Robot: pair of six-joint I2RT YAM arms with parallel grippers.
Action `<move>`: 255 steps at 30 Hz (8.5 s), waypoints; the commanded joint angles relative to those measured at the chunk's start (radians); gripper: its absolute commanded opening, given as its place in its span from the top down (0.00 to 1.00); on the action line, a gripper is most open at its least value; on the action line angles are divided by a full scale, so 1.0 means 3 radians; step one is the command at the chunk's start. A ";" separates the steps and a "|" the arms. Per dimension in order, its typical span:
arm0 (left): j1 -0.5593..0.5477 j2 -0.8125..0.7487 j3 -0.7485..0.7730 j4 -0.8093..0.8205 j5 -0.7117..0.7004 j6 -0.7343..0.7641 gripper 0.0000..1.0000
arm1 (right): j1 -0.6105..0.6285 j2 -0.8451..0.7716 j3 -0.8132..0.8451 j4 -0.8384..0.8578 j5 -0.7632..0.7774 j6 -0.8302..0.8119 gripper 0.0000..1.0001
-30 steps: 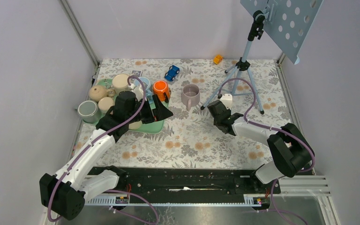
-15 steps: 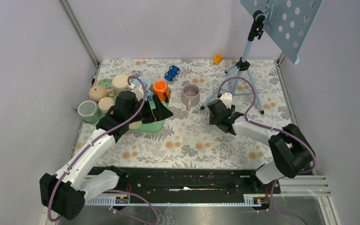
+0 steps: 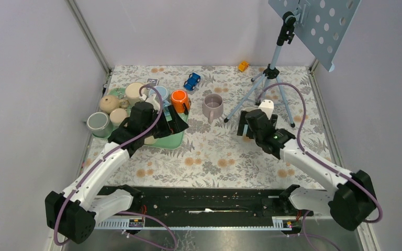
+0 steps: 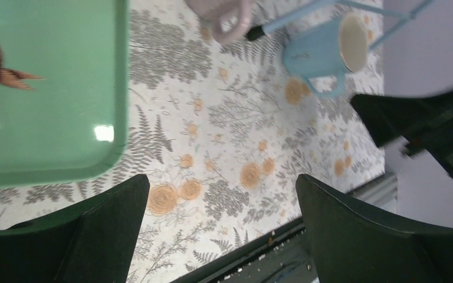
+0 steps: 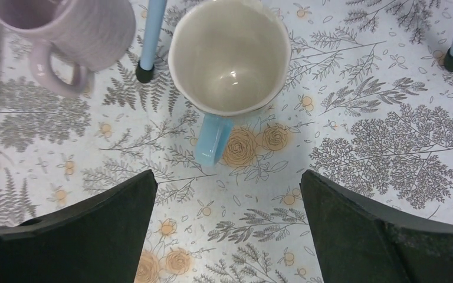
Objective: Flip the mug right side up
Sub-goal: Place the cup at the center of the board, then turn over the cup on the tray.
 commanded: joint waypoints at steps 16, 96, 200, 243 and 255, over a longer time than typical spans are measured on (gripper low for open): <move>-0.0038 0.0437 0.0706 -0.0677 -0.2048 -0.0620 0.01 | -0.0019 -0.0595 0.0141 -0.0220 -0.0525 -0.0119 0.00; -0.0103 0.3133 0.2704 -0.0298 -0.1819 -0.0097 1.00 | -0.0019 -0.1184 0.0209 -0.0521 -0.1096 -0.0226 0.00; -0.0283 0.1084 0.0602 0.3001 0.1233 -0.2373 1.00 | -0.0321 0.0616 -0.0571 0.4902 -0.2495 0.4288 0.68; -0.0379 0.1055 0.0024 0.2795 0.0996 -0.1788 0.32 | -0.0319 -0.0290 0.0391 0.1525 -0.2278 0.1566 1.00; -0.0395 0.0791 -0.0095 0.2119 0.0674 -0.1281 0.29 | -0.0319 -0.0120 0.0560 0.0841 -0.2342 0.0887 1.00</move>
